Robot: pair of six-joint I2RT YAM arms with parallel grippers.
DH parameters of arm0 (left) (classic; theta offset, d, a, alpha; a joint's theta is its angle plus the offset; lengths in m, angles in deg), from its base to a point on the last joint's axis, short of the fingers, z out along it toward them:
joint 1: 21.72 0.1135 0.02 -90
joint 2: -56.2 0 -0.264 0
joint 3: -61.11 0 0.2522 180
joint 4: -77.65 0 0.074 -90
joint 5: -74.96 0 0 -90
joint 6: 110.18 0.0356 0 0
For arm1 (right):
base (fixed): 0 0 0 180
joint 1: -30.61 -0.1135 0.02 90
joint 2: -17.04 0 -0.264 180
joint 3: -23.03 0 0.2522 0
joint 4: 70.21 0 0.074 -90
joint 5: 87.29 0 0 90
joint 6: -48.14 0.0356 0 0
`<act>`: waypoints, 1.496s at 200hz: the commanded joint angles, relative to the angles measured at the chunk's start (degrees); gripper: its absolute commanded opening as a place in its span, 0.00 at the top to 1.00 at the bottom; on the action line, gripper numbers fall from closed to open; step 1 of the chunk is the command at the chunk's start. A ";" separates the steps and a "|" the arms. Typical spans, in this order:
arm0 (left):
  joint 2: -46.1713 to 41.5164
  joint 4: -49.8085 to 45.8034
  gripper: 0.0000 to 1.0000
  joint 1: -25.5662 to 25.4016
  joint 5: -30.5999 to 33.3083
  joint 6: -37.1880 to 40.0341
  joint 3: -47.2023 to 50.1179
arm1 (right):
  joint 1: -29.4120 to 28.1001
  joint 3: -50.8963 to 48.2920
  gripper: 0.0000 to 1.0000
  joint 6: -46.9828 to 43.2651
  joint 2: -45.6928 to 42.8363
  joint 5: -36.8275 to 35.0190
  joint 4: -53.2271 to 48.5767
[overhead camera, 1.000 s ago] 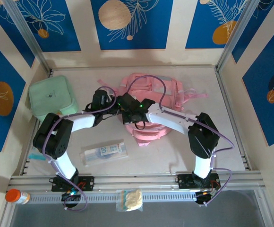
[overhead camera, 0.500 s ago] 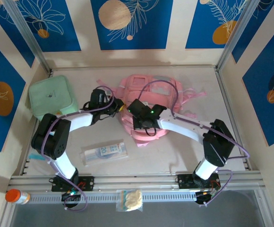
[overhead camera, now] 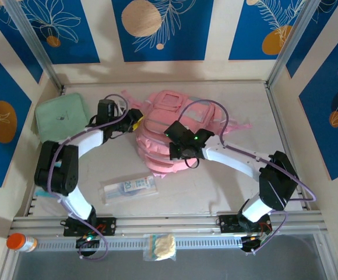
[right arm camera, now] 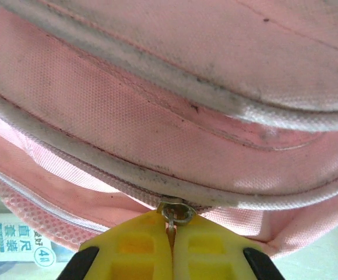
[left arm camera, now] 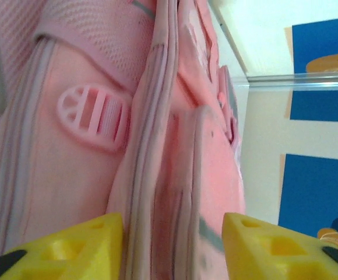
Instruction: Pack the student bag
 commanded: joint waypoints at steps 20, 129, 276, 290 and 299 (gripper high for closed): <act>-16.20 15.34 0.41 -4.86 4.96 -16.62 16.49 | -0.37 0.42 1.00 -0.84 0.56 1.20 1.59; -19.90 0.15 0.42 -29.57 37.64 -28.11 15.70 | -0.49 -3.85 1.00 -1.05 -0.70 0.01 7.62; -12.97 -4.09 1.00 -26.24 45.09 -21.74 10.84 | -0.21 -1.69 1.00 -2.60 -0.89 -9.25 -4.56; -13.93 -7.37 1.00 -22.77 43.91 -16.40 10.16 | 1.16 -3.24 1.00 -1.51 -1.37 -12.75 -6.83; -14.78 -10.79 1.00 -20.63 42.96 -15.15 9.81 | 3.11 -4.68 1.00 -1.34 -1.77 -12.66 -6.23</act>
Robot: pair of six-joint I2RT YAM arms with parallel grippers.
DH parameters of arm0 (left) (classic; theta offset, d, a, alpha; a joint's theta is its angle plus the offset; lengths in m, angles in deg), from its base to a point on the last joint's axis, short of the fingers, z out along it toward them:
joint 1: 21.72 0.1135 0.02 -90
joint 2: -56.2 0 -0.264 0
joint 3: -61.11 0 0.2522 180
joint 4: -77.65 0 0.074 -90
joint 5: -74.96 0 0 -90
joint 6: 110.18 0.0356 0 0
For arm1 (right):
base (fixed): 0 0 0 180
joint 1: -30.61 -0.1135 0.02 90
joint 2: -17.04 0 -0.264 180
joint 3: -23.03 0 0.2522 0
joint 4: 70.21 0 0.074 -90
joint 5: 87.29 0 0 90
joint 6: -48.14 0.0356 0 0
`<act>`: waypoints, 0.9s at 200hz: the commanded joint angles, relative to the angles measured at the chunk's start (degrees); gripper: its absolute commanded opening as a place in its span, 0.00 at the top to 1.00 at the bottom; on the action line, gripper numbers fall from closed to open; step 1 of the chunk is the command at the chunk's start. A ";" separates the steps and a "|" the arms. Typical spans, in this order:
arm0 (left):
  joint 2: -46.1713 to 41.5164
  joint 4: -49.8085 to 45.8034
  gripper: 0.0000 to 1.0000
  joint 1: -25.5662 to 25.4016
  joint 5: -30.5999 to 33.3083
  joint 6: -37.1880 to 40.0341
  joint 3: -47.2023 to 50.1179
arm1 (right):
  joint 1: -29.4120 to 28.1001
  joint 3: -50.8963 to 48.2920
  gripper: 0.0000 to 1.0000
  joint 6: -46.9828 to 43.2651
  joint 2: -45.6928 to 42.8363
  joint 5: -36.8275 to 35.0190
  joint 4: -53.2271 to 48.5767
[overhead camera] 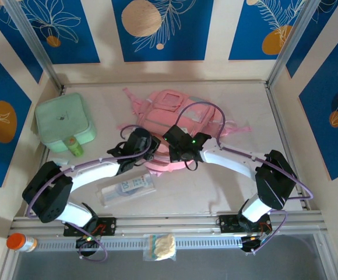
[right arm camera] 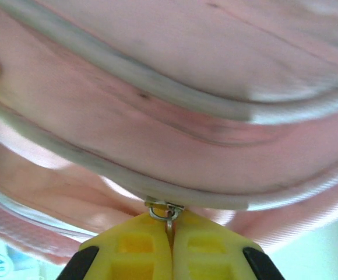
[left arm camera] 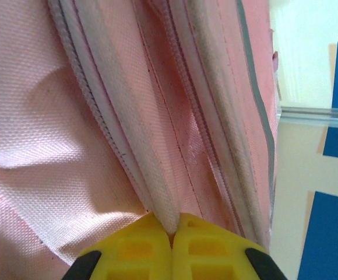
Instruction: Pack the student bag
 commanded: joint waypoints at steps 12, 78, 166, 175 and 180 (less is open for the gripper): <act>-3.81 -6.93 1.00 10.15 1.56 11.34 0.17 | 6.68 -2.36 1.00 0.94 -2.71 -5.27 -8.00; 2.23 -4.81 1.00 21.61 -13.15 18.66 -3.27 | 20.29 4.92 1.00 -2.79 5.45 -2.38 -2.48; 6.75 -10.65 1.00 27.67 -17.08 26.81 -10.34 | 22.90 6.65 1.00 -10.31 5.25 3.29 1.09; 7.87 -10.86 1.00 28.32 -19.24 27.55 -11.66 | 20.01 5.45 1.00 -13.94 3.80 5.26 2.76; 8.42 -11.18 1.00 28.57 -19.89 27.83 -12.37 | 17.72 4.66 1.00 -16.36 3.04 5.32 3.84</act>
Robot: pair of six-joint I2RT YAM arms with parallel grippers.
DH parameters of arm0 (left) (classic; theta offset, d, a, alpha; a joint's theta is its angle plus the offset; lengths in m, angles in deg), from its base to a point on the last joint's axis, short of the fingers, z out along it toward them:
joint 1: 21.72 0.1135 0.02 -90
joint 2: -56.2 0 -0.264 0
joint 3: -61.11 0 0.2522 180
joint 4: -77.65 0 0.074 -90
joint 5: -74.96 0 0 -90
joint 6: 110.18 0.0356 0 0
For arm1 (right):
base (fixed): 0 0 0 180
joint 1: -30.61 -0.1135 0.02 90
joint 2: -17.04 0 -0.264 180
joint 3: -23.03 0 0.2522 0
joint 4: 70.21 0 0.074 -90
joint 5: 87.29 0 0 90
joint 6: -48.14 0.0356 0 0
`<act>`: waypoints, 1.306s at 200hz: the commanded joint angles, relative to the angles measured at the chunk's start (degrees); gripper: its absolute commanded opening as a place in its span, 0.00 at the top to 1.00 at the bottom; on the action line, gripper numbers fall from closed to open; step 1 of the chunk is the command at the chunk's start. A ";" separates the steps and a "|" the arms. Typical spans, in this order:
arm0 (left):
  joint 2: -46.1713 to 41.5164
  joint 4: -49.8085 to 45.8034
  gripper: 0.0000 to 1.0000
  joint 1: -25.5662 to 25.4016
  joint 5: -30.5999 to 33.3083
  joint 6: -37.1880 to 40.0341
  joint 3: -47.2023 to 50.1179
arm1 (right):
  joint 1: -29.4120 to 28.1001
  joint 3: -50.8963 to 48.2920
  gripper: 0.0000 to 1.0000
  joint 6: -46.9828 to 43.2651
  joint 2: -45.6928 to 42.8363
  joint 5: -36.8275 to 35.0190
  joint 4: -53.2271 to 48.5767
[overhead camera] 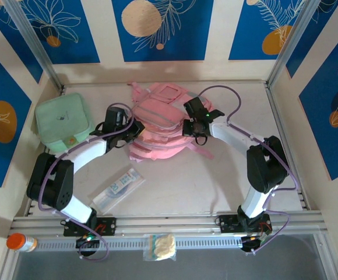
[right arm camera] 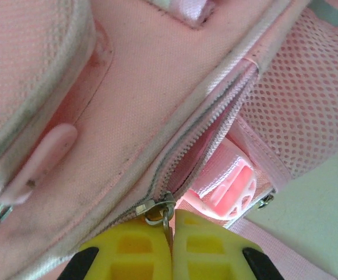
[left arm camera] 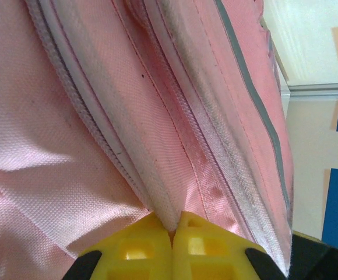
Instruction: Pack the student bag
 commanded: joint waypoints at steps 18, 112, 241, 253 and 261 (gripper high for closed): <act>3.22 -6.48 1.00 7.60 4.59 6.59 -5.83 | -10.70 -8.19 1.00 -18.45 -7.92 -5.50 5.25; 6.85 -14.07 1.00 11.80 4.52 16.28 -13.46 | -1.52 -6.78 1.00 -18.06 -7.19 -4.21 0.98; -8.49 -13.20 0.42 4.70 0.94 19.05 -3.48 | -0.03 -1.04 0.44 3.82 -9.99 20.13 -5.52; -9.84 -11.84 0.39 1.73 1.51 17.93 -2.10 | 0.04 2.41 0.43 6.88 -7.45 19.88 -7.28; -10.32 -12.01 0.37 -0.41 2.27 17.22 -1.92 | 0.27 4.09 0.43 8.71 -5.93 19.89 -7.14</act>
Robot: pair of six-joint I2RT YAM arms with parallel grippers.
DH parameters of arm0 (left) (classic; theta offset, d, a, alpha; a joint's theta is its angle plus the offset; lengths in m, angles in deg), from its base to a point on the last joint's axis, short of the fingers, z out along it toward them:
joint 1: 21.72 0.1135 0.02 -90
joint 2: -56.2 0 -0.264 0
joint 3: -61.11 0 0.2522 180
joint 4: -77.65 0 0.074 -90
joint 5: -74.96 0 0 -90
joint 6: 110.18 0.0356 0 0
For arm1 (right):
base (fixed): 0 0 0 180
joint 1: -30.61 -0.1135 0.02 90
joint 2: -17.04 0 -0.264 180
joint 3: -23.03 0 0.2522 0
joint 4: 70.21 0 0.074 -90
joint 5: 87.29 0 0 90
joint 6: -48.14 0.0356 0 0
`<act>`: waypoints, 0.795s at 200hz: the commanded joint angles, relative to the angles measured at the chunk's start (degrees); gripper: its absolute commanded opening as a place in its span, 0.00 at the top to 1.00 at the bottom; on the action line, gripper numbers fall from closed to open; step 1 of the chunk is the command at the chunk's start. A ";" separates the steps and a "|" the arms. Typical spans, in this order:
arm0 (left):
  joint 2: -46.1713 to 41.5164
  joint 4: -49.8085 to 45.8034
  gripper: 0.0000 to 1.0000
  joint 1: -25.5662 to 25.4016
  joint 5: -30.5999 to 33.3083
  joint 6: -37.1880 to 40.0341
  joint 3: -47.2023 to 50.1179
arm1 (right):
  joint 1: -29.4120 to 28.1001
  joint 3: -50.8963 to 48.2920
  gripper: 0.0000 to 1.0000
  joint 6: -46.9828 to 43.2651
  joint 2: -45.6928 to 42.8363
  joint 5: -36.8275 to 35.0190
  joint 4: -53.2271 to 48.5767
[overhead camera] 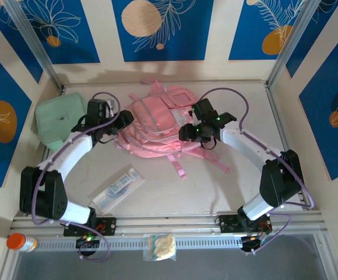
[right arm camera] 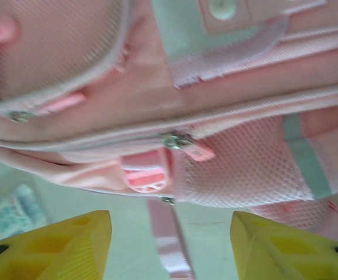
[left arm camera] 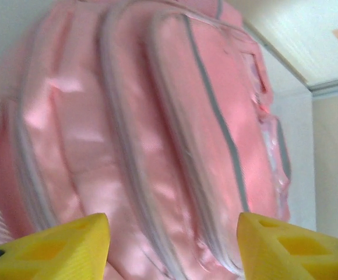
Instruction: Pack the student bag
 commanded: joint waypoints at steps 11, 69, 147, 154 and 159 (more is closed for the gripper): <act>-3.04 1.61 0.36 -8.38 4.35 -1.96 2.79 | 0.82 7.00 0.42 11.39 5.03 7.59 0.37; -1.91 8.17 0.35 -18.26 9.66 -7.16 4.67 | 1.75 13.05 0.44 14.77 15.09 9.55 3.29; -2.23 8.13 0.33 -20.40 17.41 -9.94 5.50 | 1.92 11.28 0.57 15.08 15.85 10.10 6.90; -2.59 8.13 0.33 -20.36 17.87 -10.37 5.81 | 1.51 11.82 0.58 14.76 15.83 8.60 5.94; -2.70 8.07 0.33 -20.41 18.18 -10.64 5.92 | 1.31 12.11 0.58 14.80 15.89 7.74 5.50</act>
